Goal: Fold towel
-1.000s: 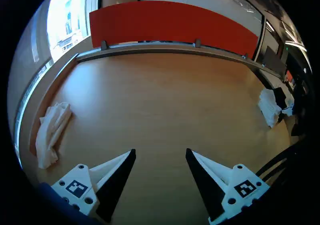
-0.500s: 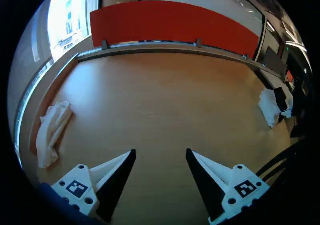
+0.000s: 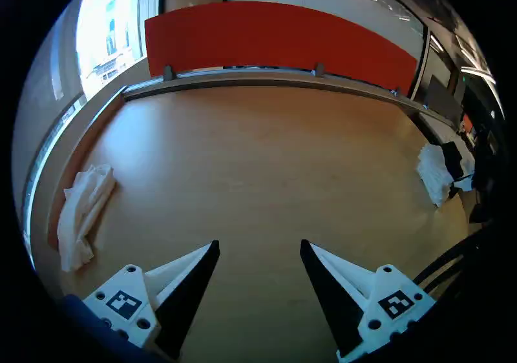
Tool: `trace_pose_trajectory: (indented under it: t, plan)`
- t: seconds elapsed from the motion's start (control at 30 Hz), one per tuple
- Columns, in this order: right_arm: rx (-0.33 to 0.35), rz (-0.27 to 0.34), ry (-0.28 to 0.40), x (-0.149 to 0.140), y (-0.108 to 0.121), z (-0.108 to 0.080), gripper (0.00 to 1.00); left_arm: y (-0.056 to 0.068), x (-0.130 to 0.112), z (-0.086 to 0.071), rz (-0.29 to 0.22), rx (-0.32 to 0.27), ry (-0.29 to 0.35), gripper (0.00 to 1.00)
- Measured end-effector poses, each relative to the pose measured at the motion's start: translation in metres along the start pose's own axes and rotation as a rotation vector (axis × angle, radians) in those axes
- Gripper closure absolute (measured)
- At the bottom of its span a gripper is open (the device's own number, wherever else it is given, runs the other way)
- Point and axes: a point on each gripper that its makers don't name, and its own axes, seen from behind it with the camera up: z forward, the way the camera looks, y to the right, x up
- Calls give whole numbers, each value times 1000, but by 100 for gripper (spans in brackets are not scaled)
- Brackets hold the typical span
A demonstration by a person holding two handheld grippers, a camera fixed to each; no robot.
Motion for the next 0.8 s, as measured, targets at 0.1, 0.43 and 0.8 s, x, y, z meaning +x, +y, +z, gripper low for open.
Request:
trace_pose_trajectory:
  t: [0.1,0.43,0.8]
  plan:
    - [-2,-5,9,1,-2,-3,51,0,0,0,1,-2,2,7]
    - [-2,-24,45,7,-16,-11,2,2,1,-1,-3,-18,7,7]
    - [-12,-34,109,24,-32,-27,0,0,3,-5,0,-25,27,7]
